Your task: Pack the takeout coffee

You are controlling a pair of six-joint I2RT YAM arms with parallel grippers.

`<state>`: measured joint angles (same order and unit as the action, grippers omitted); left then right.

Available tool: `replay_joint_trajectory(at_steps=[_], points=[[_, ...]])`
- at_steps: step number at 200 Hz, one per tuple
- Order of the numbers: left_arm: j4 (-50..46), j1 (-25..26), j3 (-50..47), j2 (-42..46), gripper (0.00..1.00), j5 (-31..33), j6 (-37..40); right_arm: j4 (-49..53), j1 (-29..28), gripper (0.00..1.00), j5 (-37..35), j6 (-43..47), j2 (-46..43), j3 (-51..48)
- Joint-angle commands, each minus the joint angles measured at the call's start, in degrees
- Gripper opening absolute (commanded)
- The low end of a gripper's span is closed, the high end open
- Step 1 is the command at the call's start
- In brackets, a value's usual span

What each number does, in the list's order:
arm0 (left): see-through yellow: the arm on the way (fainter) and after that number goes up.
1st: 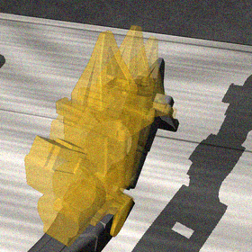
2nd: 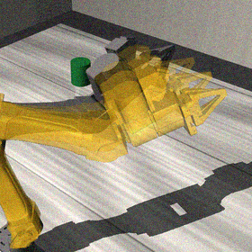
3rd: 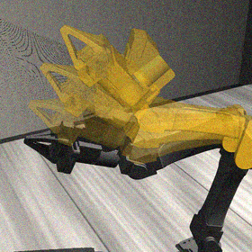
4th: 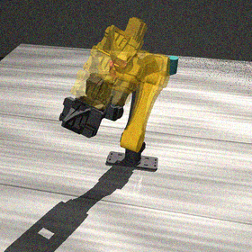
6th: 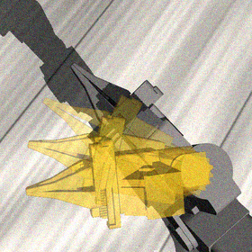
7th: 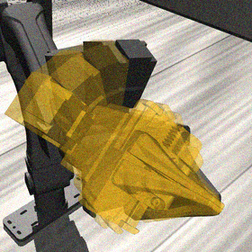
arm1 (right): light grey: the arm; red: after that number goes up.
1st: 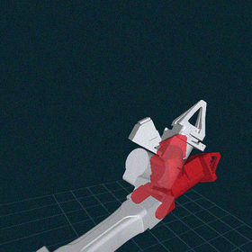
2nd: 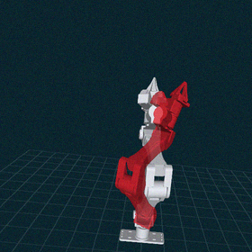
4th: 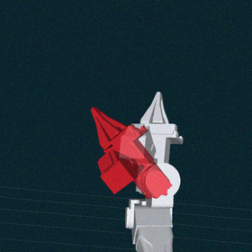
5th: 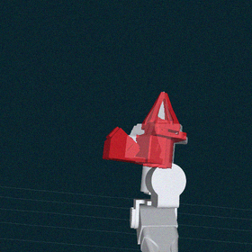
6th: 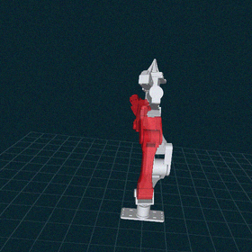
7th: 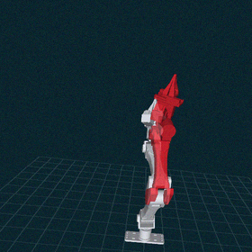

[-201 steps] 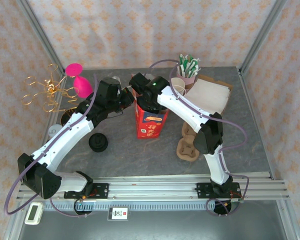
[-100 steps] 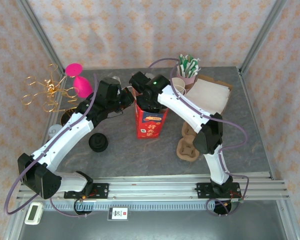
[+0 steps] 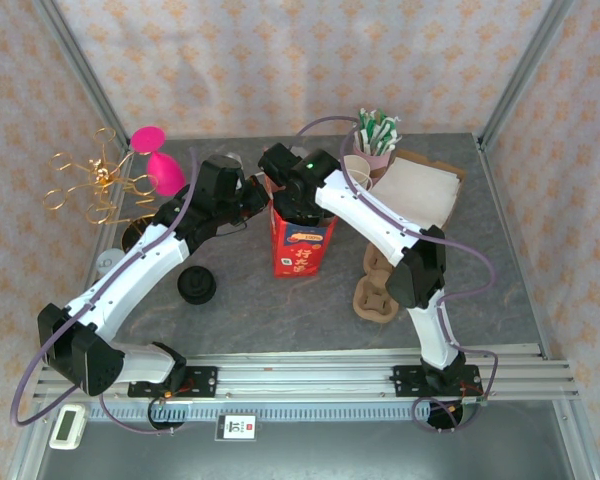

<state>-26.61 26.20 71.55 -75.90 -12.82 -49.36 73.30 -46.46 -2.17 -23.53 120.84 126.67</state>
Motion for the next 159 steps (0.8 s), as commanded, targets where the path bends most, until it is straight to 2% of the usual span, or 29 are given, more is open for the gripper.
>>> replay_joint_trajectory(at_steps=[1,159], points=[[-0.28,-0.40,-0.27,-1.00,0.00,0.95,0.78,1.67,-0.30,0.87,-0.04,0.26,0.07,1.56],[-0.75,-0.44,-0.01,-1.76,0.00,1.90,0.76,1.67,-0.30,0.88,1.76,0.15,-1.99,1.74]])
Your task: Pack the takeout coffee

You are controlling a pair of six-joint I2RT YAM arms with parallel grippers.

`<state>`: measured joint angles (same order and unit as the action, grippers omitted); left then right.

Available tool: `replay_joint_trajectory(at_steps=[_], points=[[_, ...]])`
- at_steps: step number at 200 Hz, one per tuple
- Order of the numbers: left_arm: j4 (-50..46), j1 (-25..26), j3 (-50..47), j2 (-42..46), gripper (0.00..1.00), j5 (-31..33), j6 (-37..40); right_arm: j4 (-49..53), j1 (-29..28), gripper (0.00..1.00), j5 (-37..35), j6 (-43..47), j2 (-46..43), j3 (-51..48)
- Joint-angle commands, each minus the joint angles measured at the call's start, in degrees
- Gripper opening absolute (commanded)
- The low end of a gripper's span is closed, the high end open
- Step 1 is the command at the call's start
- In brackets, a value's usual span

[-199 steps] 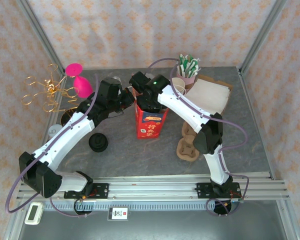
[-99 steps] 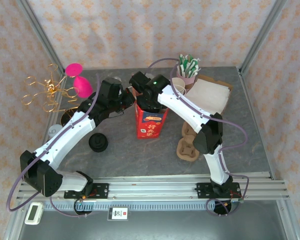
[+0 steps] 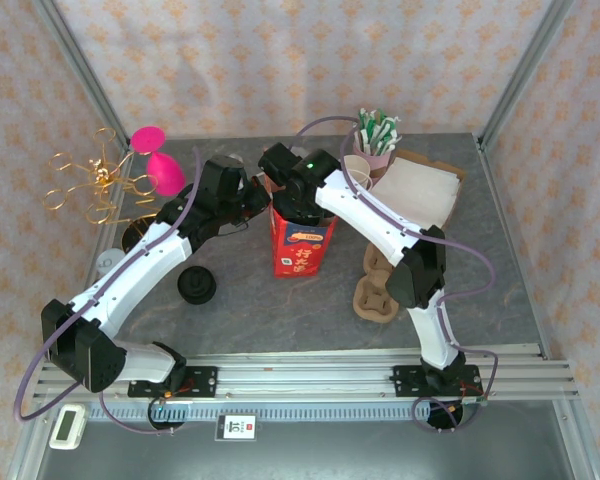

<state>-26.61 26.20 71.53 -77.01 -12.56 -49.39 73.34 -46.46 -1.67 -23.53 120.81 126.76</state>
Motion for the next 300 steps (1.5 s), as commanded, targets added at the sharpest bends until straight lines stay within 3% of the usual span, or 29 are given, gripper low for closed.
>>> replay_joint_trajectory(at_steps=[1,146,300], points=[[-0.78,-0.40,0.02,-0.62,0.00,1.69,0.83,1.62,-0.30,0.88,1.25,0.15,-1.98,1.65],[-1.24,-0.39,-0.07,-0.69,0.00,2.09,0.96,1.63,-0.30,0.84,1.81,-0.73,-3.16,3.49],[-2.04,-0.32,0.04,-0.49,0.00,2.89,1.04,1.63,-0.30,0.68,2.76,-2.25,-5.33,4.36]])
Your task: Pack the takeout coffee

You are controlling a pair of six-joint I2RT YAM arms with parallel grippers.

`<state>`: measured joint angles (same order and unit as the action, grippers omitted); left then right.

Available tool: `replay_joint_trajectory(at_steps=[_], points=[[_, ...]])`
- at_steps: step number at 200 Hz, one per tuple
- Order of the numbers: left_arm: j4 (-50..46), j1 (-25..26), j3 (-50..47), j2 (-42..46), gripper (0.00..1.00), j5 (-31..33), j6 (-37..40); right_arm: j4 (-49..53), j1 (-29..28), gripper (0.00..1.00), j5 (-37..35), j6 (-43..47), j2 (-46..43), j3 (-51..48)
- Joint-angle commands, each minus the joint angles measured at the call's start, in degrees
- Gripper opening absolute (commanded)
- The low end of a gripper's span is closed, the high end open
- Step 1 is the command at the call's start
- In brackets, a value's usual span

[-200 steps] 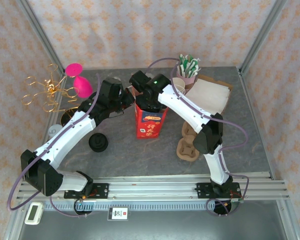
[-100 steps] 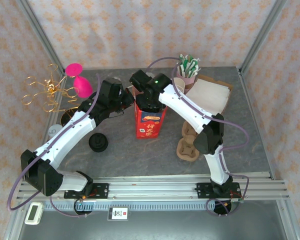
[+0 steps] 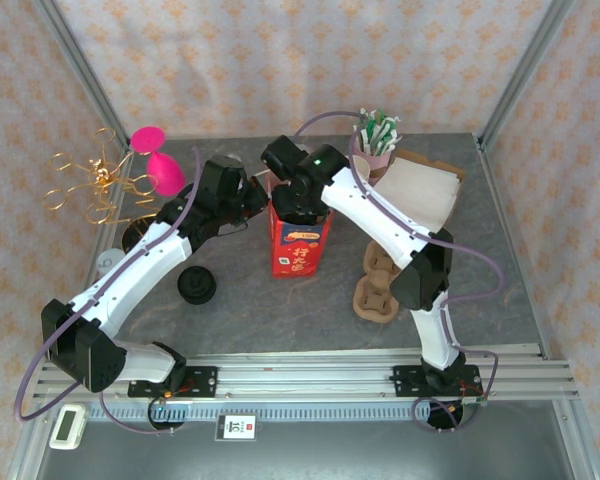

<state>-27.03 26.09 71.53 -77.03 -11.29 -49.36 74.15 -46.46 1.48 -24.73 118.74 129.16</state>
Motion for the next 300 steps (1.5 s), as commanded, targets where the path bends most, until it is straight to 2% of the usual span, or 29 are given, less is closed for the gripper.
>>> replay_joint_trajectory(at_steps=[1,189,300], points=[[-1.63,-0.18,0.03,-0.48,0.00,1.62,1.02,0.82,-0.30,0.68,-0.36,-1.04,-3.25,1.96],[-1.75,-0.25,0.28,-0.35,0.00,1.53,1.18,0.78,-0.30,0.65,0.34,-0.63,-3.79,1.47],[-1.89,-0.18,0.54,-0.82,0.00,1.70,1.12,0.82,-0.30,0.70,0.57,-0.70,-5.10,1.70]])
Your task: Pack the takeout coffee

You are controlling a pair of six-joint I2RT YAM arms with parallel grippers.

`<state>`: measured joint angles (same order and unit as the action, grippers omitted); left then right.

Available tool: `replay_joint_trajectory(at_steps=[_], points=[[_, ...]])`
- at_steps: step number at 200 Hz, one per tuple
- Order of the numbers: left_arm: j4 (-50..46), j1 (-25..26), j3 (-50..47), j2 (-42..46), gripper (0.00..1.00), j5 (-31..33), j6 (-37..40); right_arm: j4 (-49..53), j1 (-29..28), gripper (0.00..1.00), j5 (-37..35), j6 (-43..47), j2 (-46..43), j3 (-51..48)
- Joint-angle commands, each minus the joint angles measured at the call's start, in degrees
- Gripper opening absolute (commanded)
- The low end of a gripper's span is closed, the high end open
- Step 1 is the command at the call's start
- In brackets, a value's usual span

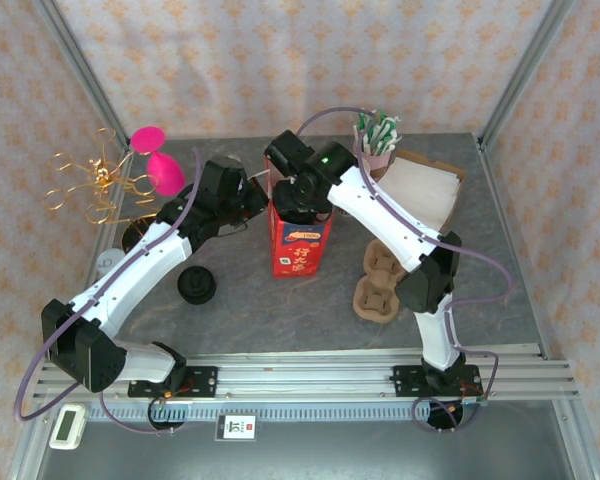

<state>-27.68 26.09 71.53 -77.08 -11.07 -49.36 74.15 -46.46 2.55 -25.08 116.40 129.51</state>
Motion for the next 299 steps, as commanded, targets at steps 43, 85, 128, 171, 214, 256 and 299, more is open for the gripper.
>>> replay_joint_trajectory(at_steps=[43,85,128,171,214,256,299], points=[[-1.35,-0.20,0.37,-0.52,0.00,1.75,1.20,0.75,-0.30,0.73,0.07,-0.47,-2.76,2.10],[-1.62,-0.19,0.54,-0.54,0.00,1.89,1.55,0.82,-0.30,0.72,0.31,-0.84,-3.36,3.01],[-1.98,-0.19,0.37,-0.60,0.00,2.27,1.70,0.82,-0.21,0.67,-0.04,-1.10,-4.38,3.03],[-2.07,-0.21,0.37,-0.31,0.00,2.19,1.64,0.81,-0.21,0.67,0.25,-0.76,-3.96,0.54],[-1.86,-0.22,0.10,-0.04,0.00,2.15,1.51,0.82,-0.21,0.66,-0.28,-0.06,-2.62,-1.42],[-1.87,-0.24,0.10,0.24,0.00,2.26,1.38,0.77,-0.26,0.67,-0.21,0.63,-0.47,-2.42],[-2.36,-0.25,-0.08,0.57,0.00,2.95,1.38,0.75,-0.30,0.67,-2.72,0.21,-0.18,-2.75]])
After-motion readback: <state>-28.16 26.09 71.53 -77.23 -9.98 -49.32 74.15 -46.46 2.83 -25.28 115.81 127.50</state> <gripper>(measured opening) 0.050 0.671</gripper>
